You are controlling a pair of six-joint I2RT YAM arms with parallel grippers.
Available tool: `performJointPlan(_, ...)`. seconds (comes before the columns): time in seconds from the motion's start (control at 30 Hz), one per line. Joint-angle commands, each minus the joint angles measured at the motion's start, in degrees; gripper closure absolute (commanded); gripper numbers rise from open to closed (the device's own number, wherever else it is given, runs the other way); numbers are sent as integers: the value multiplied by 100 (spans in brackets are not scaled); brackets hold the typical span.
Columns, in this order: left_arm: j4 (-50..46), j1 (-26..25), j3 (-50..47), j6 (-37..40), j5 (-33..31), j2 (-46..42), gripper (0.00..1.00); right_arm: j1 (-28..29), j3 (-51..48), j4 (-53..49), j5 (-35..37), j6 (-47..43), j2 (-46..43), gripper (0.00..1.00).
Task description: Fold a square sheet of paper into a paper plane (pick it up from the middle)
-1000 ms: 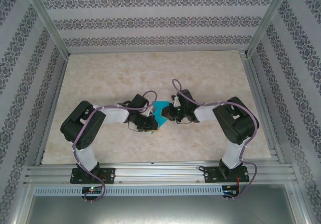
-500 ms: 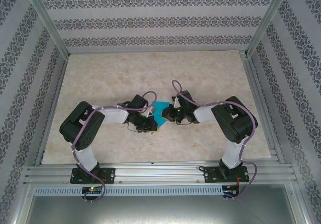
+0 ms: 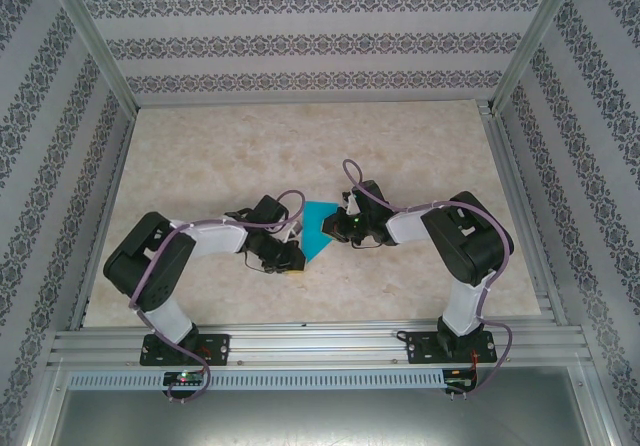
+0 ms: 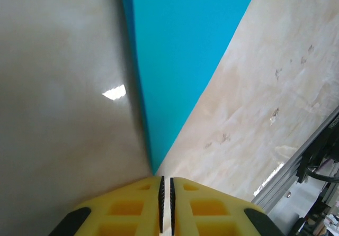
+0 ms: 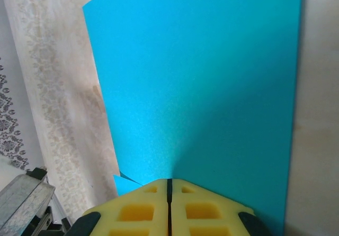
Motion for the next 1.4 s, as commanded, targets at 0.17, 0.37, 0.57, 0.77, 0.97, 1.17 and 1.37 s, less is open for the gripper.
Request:
performJointPlan(0.17,74,111,600,-57,-362,-283,82,-8,-69,-455,502,-15,211,92)
performJointPlan(0.37,46,259,1203,-34,-758,503,83,1,16,-440,428,23,194,91)
performJointPlan(0.57,-83,278,1394,89,-1061,968,83,-12,132,-474,404,93,-25,90)
performJointPlan(0.77,-190,277,1341,231,-1217,1017,83,-135,59,-709,501,72,-625,85)
performJointPlan(0.97,-64,278,1266,295,-1109,874,82,-334,-55,-1479,898,-271,-1197,70)
performJointPlan(1.17,154,278,1280,241,-915,692,79,-372,-92,-1475,729,-242,-1053,68)
performJointPlan(1.37,115,280,1305,273,-1105,600,78,-328,-98,-1326,593,-153,-885,65)
